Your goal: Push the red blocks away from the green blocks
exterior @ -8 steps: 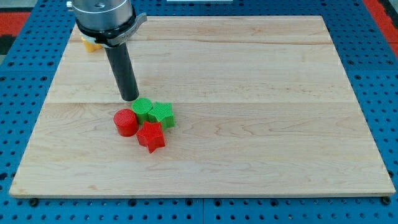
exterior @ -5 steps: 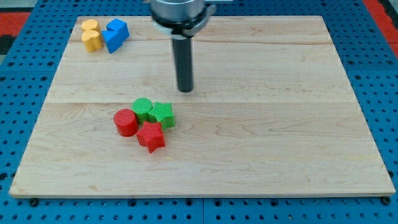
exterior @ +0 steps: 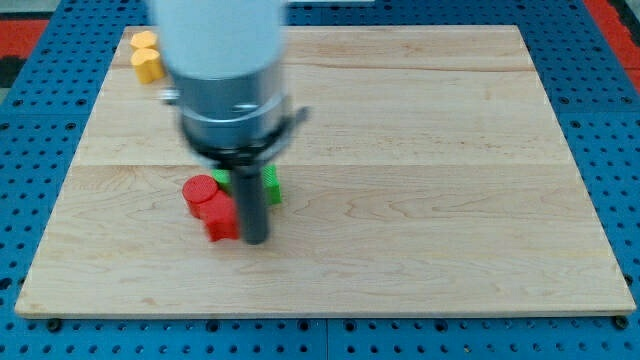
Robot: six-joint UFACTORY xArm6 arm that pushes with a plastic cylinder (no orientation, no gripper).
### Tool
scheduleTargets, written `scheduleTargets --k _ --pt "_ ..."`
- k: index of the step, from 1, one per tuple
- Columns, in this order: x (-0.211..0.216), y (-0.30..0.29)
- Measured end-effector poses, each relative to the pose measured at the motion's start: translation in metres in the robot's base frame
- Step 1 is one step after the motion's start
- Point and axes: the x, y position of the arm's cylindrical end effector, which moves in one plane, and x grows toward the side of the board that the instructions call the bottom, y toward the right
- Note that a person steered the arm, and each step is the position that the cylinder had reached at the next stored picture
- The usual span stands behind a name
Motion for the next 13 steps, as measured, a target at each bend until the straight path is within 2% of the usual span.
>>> scheduleTargets --k 1,2,4,6,8,9,10,11,12,13 --pt "-0.013 -0.040" --pt "-0.020 -0.030" --pt "-0.068 -0.024" --pt "-0.068 -0.074" --pt "-0.058 -0.032" --pt "-0.023 -0.082" --pt "-0.009 -0.119" --pt "-0.034 -0.064" --pt "-0.079 -0.065" --pt "-0.088 -0.095"
